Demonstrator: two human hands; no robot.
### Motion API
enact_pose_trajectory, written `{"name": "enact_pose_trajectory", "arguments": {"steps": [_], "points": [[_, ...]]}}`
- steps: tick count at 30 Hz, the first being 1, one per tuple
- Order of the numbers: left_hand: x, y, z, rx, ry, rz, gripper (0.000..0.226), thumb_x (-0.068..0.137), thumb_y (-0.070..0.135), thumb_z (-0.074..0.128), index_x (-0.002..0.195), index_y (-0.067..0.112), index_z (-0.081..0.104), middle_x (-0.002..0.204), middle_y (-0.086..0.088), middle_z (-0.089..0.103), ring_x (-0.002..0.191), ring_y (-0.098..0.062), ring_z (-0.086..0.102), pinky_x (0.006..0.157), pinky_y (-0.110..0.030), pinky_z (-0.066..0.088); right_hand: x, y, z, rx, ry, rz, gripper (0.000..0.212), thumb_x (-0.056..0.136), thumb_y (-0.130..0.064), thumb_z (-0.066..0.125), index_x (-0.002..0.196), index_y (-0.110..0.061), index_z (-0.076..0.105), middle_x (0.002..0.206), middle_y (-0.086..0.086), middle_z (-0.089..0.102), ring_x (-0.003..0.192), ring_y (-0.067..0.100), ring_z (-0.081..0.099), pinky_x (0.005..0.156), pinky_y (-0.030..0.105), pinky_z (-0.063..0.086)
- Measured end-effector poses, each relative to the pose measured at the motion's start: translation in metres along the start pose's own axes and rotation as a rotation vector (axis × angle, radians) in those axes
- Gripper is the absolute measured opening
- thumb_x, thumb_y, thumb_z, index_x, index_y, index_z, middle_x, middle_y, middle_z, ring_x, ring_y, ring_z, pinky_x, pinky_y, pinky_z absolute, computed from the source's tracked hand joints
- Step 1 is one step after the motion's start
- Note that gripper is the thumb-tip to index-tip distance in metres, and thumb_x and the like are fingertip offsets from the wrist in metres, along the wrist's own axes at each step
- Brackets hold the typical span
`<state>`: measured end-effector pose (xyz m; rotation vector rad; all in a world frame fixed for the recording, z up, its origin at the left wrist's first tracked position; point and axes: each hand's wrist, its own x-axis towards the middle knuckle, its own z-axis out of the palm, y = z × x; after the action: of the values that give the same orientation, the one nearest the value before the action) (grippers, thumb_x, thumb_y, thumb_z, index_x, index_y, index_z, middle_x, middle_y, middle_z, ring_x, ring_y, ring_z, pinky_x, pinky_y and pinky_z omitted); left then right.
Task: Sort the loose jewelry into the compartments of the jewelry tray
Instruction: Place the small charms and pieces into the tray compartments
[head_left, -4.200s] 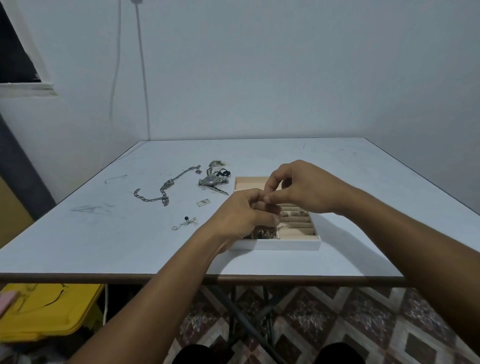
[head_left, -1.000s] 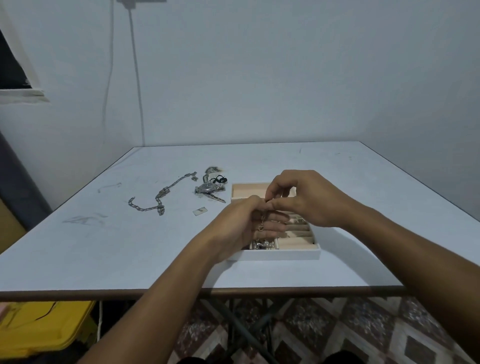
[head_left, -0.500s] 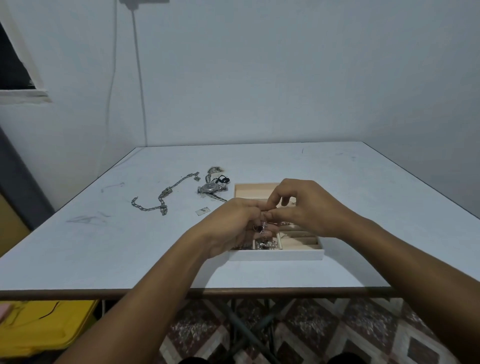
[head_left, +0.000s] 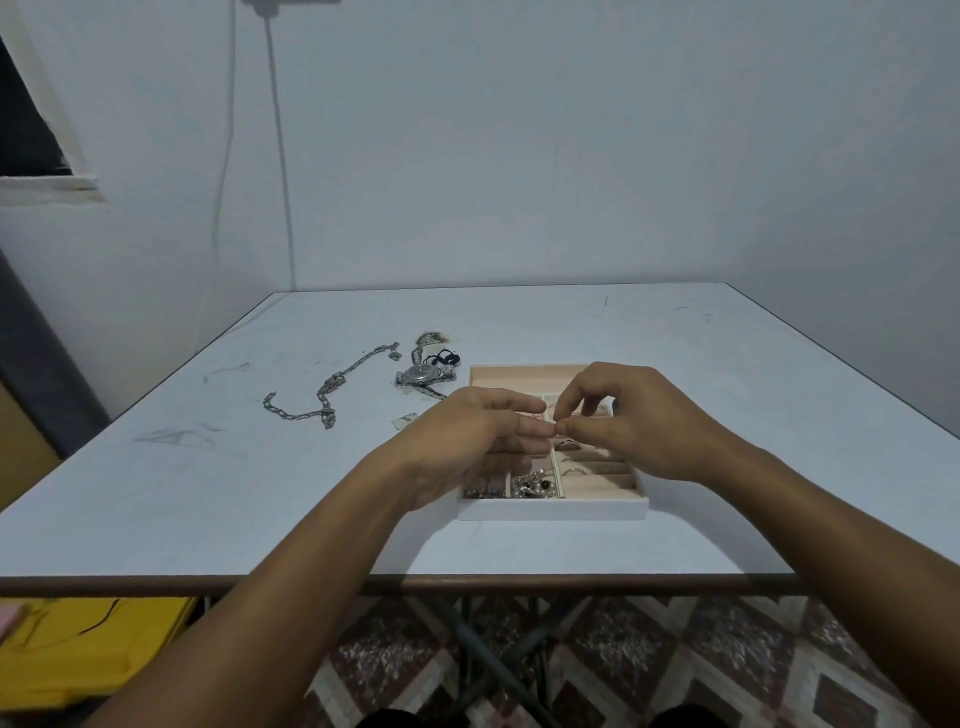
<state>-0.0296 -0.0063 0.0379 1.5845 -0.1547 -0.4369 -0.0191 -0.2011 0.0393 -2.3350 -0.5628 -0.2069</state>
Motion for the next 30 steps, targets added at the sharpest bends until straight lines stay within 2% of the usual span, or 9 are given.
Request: {"name": "enact_pose_trajectory", "arguments": {"steps": [4,10,12,15,19,21,24,27,30], "points": [[-0.002,-0.002,-0.002,-0.010,0.044,0.046,0.021,0.093,0.001,0.053,0.112,0.006,0.060,0.110,-0.019,0.070,0.109,-0.034,0.064,0.100,-0.048,0.047,-0.001,0.000,0.003,0.032,-0.016,0.007,0.005,0.080,-0.020,0.075,0.079,-0.023,0.072,0.085,-0.009,0.067,0.077,0.001,0.061,0.066,0.009,0.043],[0.000,-0.011,-0.021,0.083,0.282,0.213,0.013,0.089,0.005,0.061,0.100,0.009,0.067,0.099,-0.014,0.072,0.090,-0.023,0.071,0.090,-0.034,0.055,0.006,-0.002,0.007,0.052,-0.064,-0.001,0.004,0.082,-0.018,0.073,0.085,-0.019,0.071,0.083,-0.008,0.071,0.078,0.000,0.064,0.069,0.010,0.047],[0.001,-0.017,-0.029,0.165,0.378,0.243,0.011,0.089,0.010,0.062,0.096,0.014,0.069,0.097,-0.008,0.072,0.092,-0.020,0.070,0.092,-0.036,0.053,0.014,-0.004,0.010,0.044,-0.086,0.001,0.007,0.082,-0.017,0.074,0.088,-0.018,0.071,0.085,-0.007,0.071,0.078,0.001,0.064,0.070,0.011,0.048],[0.000,-0.025,-0.036,0.326,0.488,0.257,0.013,0.091,0.014,0.059,0.097,0.019,0.069,0.096,0.005,0.072,0.095,-0.010,0.066,0.092,-0.032,0.051,0.032,-0.009,0.012,-0.048,-0.127,-0.010,0.010,0.082,-0.019,0.074,0.089,-0.024,0.069,0.088,-0.012,0.069,0.082,0.000,0.065,0.076,0.018,0.051],[0.001,-0.036,-0.037,0.465,0.558,0.264,0.018,0.087,0.015,0.055,0.088,0.029,0.066,0.091,0.013,0.070,0.089,-0.003,0.065,0.080,-0.024,0.051,0.066,-0.018,0.016,-0.140,-0.197,-0.037,0.018,0.083,-0.017,0.072,0.095,-0.028,0.065,0.095,-0.010,0.066,0.089,0.006,0.066,0.081,0.022,0.051],[0.005,-0.039,-0.036,0.499,0.558,0.249,0.019,0.086,0.018,0.052,0.090,0.031,0.065,0.094,0.015,0.069,0.087,0.001,0.063,0.073,-0.018,0.050,0.087,-0.019,0.023,-0.202,-0.225,-0.048,0.024,0.085,-0.014,0.071,0.106,-0.023,0.066,0.102,-0.007,0.065,0.093,0.011,0.066,0.084,0.024,0.049],[0.013,-0.039,-0.038,0.595,0.499,0.240,0.028,0.087,0.020,0.051,0.108,0.026,0.067,0.104,0.010,0.070,0.088,-0.001,0.063,0.065,-0.005,0.041,0.120,-0.016,0.037,-0.298,-0.256,-0.049,0.033,0.087,-0.015,0.067,0.120,-0.020,0.063,0.117,-0.002,0.064,0.100,0.016,0.063,0.090,0.027,0.046],[0.019,-0.038,-0.042,0.672,0.497,0.264,0.032,0.089,0.022,0.051,0.116,0.027,0.067,0.106,0.010,0.069,0.093,-0.005,0.059,0.071,-0.013,0.040,0.148,-0.012,0.055,-0.374,-0.281,-0.052,0.037,0.091,-0.017,0.062,0.128,-0.019,0.057,0.129,0.002,0.060,0.111,0.020,0.058,0.093,0.028,0.042],[0.021,-0.041,-0.043,0.687,0.490,0.289,0.028,0.090,0.023,0.050,0.110,0.032,0.067,0.093,0.012,0.070,0.086,-0.007,0.062,0.072,-0.018,0.048,0.170,-0.006,0.073,-0.432,-0.294,-0.026,0.042,0.094,-0.009,0.052,0.135,-0.018,0.052,0.139,0.005,0.052,0.124,0.023,0.051,0.100,0.029,0.038]]}}
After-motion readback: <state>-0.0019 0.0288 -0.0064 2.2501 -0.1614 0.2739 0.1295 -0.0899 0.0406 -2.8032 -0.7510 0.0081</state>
